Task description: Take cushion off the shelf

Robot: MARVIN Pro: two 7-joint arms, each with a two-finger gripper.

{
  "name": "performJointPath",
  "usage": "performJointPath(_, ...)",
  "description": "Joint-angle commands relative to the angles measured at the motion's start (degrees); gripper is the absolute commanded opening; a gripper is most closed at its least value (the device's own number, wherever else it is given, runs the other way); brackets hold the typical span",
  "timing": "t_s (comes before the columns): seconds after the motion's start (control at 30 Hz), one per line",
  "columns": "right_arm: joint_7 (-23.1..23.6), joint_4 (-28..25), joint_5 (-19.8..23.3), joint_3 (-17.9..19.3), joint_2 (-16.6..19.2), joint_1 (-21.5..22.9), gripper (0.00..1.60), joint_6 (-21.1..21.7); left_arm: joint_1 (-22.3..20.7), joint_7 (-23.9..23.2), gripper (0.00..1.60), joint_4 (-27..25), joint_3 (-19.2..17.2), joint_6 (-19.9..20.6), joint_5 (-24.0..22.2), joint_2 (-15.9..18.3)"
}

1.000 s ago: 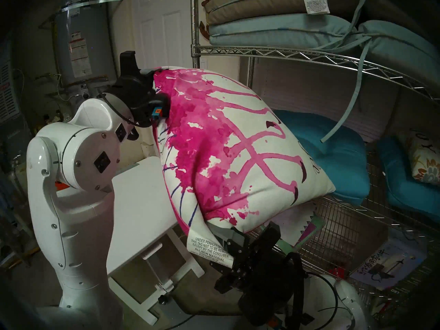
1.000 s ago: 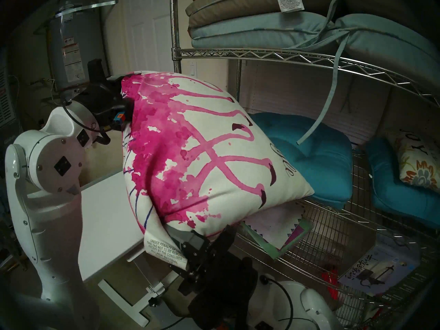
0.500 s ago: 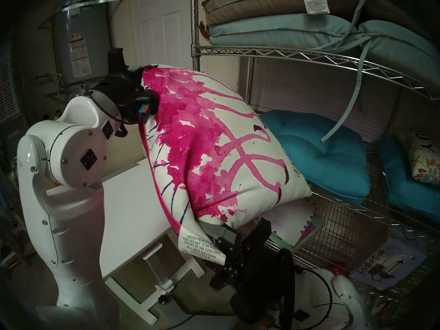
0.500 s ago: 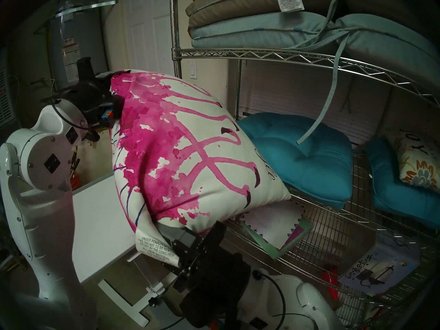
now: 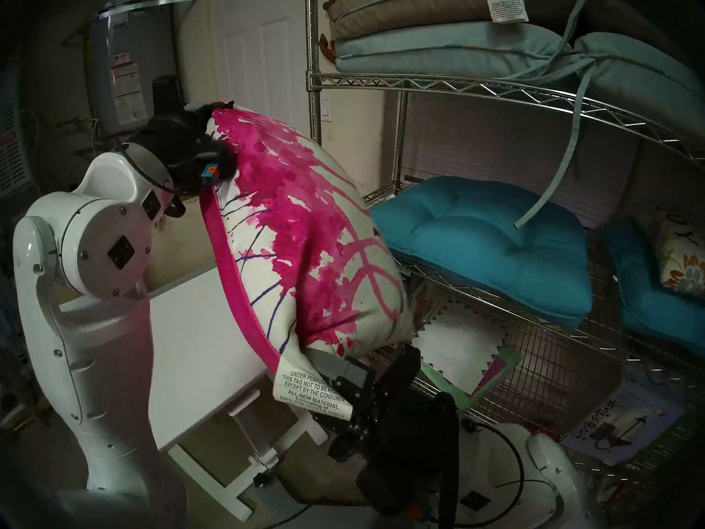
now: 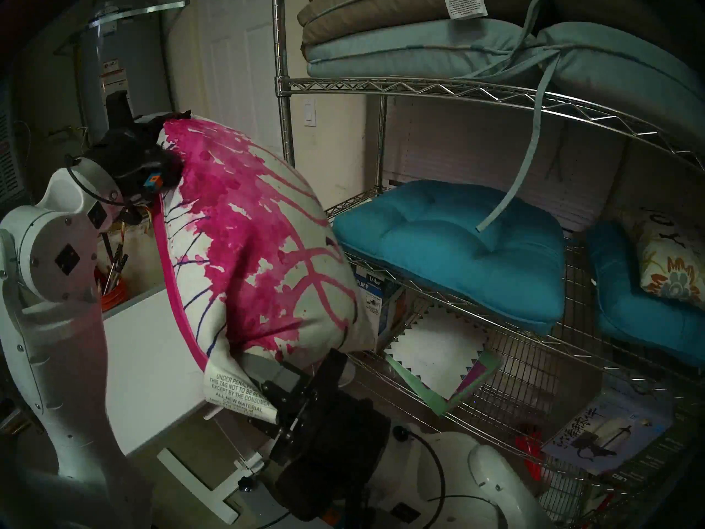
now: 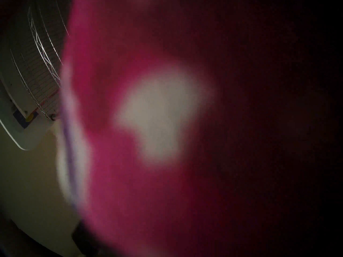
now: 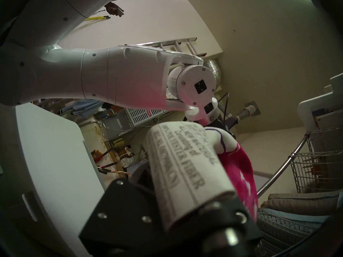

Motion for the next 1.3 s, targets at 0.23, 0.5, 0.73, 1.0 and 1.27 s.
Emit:
performJointPath(0.23,1.0,-1.0,1.4,-2.6,0.9,3.1,0.00,0.5,-1.4,0.3,0.00,-1.1,-3.2,-1.0,-0.9,0.6)
performJointPath(0.5,1.8,-0.5,2.0,-3.5,1.4,4.5,0.00,1.1,-1.4,-0.4,0.00,-1.1,-5.0,-1.7,-1.5,1.0)
performJointPath(0.73,2.3,-0.1,2.5,-4.4,1.8,5.6,0.00,1.6,-1.4,-1.2,0.00,-1.1,-7.5,-2.1,-1.7,1.4)
performJointPath(1.0,2.8,0.5,3.1,-5.5,2.2,7.1,0.00,1.9,-0.9,-2.4,0.00,-1.1,-11.1,-2.2,-1.8,1.7)
performJointPath(1.27,3.3,1.5,3.7,-7.1,2.8,9.0,0.00,2.2,0.4,-4.0,0.00,-1.1,-14.7,-2.2,-1.7,1.8)
